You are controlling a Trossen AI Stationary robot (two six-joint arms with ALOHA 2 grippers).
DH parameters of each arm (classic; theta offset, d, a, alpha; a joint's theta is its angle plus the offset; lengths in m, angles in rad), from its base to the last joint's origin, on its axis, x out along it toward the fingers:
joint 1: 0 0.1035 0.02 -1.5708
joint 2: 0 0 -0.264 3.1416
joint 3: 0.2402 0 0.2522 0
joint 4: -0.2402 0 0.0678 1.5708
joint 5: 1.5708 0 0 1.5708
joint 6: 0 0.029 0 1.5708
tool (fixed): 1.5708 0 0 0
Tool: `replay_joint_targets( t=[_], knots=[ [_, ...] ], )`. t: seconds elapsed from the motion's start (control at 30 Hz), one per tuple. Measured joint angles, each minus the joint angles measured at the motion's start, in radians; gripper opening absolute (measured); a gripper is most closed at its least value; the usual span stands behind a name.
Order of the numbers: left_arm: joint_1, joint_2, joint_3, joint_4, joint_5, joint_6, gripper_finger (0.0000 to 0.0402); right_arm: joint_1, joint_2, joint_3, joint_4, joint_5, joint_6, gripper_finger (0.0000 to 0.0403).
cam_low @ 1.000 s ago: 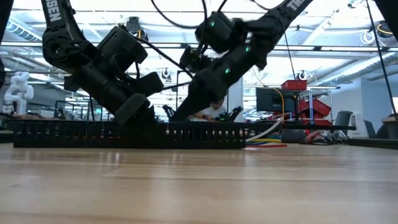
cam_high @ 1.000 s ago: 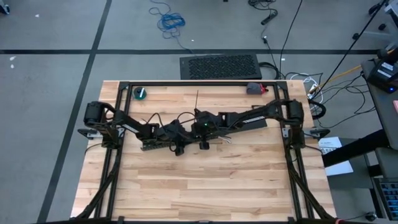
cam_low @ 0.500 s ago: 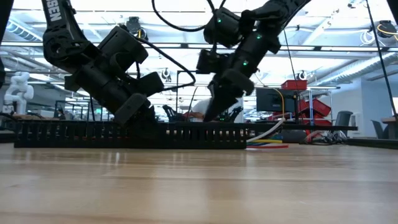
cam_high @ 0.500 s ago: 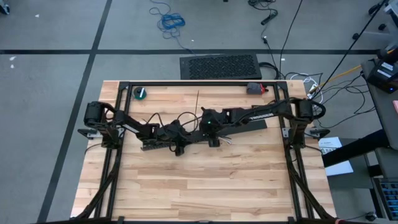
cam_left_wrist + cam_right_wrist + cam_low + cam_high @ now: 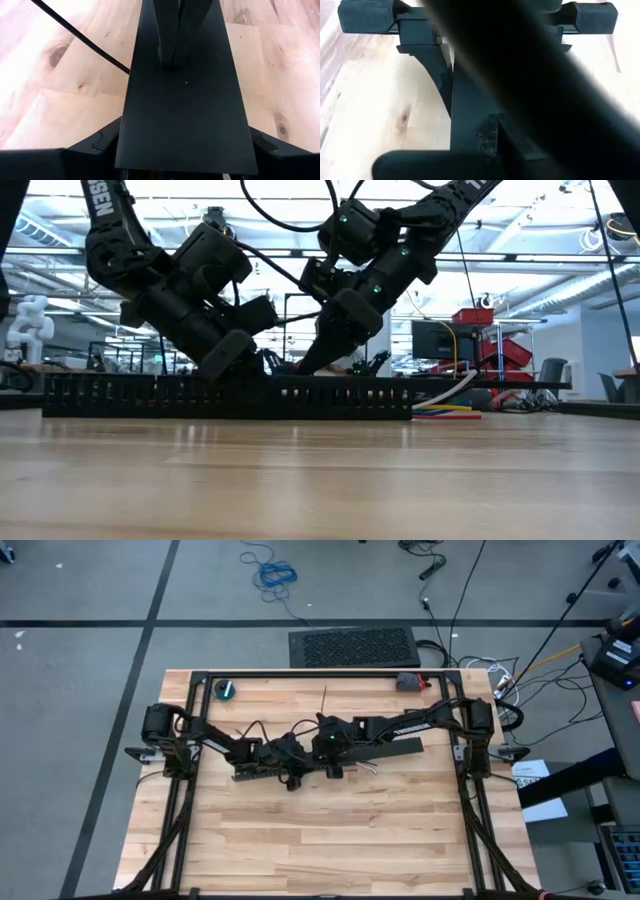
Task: Ziptie cables
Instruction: Insert the cable duct cover
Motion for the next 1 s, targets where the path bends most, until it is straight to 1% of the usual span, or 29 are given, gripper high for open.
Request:
replay_joint_targets(
  t=[0.07,0.2,0.43,0.57,0.6,0.67,0.73,0.87,0.93,1.0],
  knots=[
    [0.0,-0.02,-0.001,-0.017,0.003,0.004,0.0253,0.0,0.001,0.0,0.0,-0.001,0.0,0.0],
    [0.008,-0.079,-0.003,-0.114,0.035,0.036,0.0255,0.001,0.002,0.001,0.008,-0.006,0.0,0.0],
    [0.026,-0.195,0.002,-0.253,0.083,0.029,0.0277,-0.003,0.003,0.0,-0.003,-0.007,-0.002,0.0],
    [0.021,-0.258,0.001,-0.391,0.076,0.029,0.0279,-0.008,0.003,-0.001,-0.012,-0.009,-0.002,0.0],
    [0.017,-0.26,-0.007,-0.397,0.073,0.03,0.0278,-0.008,0.003,-0.001,-0.017,-0.009,-0.003,0.0],
    [0.01,-0.26,-0.036,-0.374,0.068,0.03,0.0278,-0.008,0.002,-0.002,-0.024,-0.008,-0.007,0.0],
    [0.005,-0.258,-0.079,-0.314,0.063,0.029,0.0278,-0.008,0.002,-0.002,-0.028,-0.008,-0.007,0.0],
    [0.002,-0.244,-0.173,-0.116,0.032,0.023,0.0278,-0.008,0.002,-0.002,-0.029,-0.008,-0.004,0.0],
    [0.0,-0.244,-0.207,-0.002,0.024,0.018,0.0278,-0.008,0.002,-0.002,-0.029,-0.008,-0.003,0.0],
    [0.0,-0.244,-0.237,0.077,0.022,0.018,0.0278,-0.008,0.002,-0.002,-0.029,-0.008,-0.001,0.0]
  ],
)
